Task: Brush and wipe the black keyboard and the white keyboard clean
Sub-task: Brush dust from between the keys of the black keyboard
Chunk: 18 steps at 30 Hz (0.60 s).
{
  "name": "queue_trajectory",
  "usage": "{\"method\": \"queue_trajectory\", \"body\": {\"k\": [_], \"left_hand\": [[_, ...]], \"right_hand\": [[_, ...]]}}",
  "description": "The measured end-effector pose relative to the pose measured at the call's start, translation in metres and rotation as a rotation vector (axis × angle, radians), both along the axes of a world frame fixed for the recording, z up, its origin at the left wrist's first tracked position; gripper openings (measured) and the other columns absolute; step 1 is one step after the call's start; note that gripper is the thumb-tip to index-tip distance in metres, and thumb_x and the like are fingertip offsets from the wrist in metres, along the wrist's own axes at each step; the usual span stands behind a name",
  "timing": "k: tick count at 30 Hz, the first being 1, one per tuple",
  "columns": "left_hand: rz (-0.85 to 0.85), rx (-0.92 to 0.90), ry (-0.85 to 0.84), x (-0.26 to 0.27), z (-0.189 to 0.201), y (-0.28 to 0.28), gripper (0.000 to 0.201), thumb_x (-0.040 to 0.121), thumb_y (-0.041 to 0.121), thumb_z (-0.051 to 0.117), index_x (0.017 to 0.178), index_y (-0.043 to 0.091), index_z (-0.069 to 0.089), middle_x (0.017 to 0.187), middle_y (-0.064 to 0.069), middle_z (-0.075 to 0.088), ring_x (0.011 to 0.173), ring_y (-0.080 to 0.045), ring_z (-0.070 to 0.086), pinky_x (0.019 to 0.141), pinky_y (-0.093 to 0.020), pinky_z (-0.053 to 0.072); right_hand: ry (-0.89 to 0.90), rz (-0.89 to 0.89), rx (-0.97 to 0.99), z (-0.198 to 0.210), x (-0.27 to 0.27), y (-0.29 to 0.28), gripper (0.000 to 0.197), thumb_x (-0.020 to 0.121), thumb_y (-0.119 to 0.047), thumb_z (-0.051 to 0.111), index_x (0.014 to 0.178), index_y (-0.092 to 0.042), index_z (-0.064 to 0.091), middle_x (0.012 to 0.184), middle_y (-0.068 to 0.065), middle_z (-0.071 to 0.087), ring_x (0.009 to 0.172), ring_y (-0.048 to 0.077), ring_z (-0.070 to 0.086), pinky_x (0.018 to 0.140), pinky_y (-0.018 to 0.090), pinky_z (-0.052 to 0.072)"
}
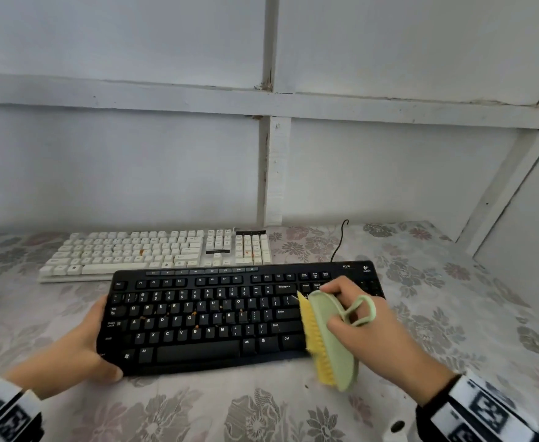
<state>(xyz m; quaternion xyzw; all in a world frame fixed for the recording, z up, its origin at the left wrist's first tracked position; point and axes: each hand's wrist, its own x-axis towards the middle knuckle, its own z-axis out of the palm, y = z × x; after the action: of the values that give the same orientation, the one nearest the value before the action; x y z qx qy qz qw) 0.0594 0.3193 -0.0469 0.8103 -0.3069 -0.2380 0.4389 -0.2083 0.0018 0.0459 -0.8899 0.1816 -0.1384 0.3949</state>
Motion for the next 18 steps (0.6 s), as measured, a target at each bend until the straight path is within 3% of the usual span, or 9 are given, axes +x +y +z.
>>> {"method": "queue_trajectory", "body": {"k": [4,8,12,14,16,18], "left_hand": [[0.021,-0.055,0.085,0.002,-0.002,-0.001,0.115,0.028,0.011,0.081,0.109,0.077,0.031,0.135,-0.001,0.051,0.123,-0.022,0.051,0.102,-0.051,0.041],[0.034,-0.093,0.135,-0.001,-0.001,-0.003,0.115,0.029,0.004,0.076,0.113,0.070,0.034,0.127,0.000,0.057,0.117,-0.021,0.055,0.098,-0.048,0.044],[0.066,-0.087,0.133,-0.005,0.005,-0.005,0.111,0.030,0.006,0.075,0.105,0.077,0.034,0.124,0.004,0.057,0.115,-0.019,0.056,0.094,-0.043,0.047],[0.077,-0.077,0.131,-0.005,0.004,-0.004,0.111,0.030,0.007,0.076,0.104,0.078,0.034,0.123,0.004,0.057,0.114,-0.020,0.056,0.096,-0.045,0.046],[0.080,-0.071,0.136,-0.005,0.004,-0.004,0.111,0.030,0.007,0.076,0.104,0.078,0.034,0.124,0.004,0.057,0.115,-0.021,0.056,0.097,-0.047,0.045],[0.084,-0.069,0.143,-0.006,0.005,-0.005,0.112,0.030,0.006,0.075,0.105,0.077,0.033,0.123,0.004,0.057,0.114,-0.020,0.056,0.096,-0.044,0.046]], "right_hand": [[-0.075,-0.073,-0.002,0.018,0.009,-0.009,0.031,0.083,-0.008,0.054,0.099,-0.035,0.055,0.091,-0.006,0.065,0.075,0.015,0.062,0.051,0.013,0.046],[-0.165,-0.147,-0.027,0.024,0.029,-0.013,0.033,0.084,-0.010,0.052,0.106,-0.034,0.052,0.086,0.007,0.066,0.073,0.027,0.064,0.056,0.034,0.051],[-0.074,-0.108,-0.003,0.013,0.026,-0.008,0.028,0.084,-0.009,0.052,0.102,-0.031,0.054,0.086,0.002,0.065,0.073,0.021,0.063,0.059,0.033,0.053],[-0.012,-0.060,0.006,0.004,0.017,-0.003,0.027,0.084,-0.009,0.052,0.100,-0.031,0.053,0.081,0.003,0.064,0.064,0.019,0.058,0.053,0.030,0.049],[0.029,-0.017,0.016,-0.002,0.007,0.000,0.026,0.083,-0.009,0.051,0.096,-0.031,0.053,0.069,0.006,0.057,0.052,0.011,0.042,0.049,0.025,0.036],[0.068,0.003,0.028,0.001,0.003,0.000,0.024,0.081,-0.008,0.051,0.093,-0.030,0.055,0.063,0.001,0.051,0.050,0.008,0.036,0.048,0.021,0.031]]}}
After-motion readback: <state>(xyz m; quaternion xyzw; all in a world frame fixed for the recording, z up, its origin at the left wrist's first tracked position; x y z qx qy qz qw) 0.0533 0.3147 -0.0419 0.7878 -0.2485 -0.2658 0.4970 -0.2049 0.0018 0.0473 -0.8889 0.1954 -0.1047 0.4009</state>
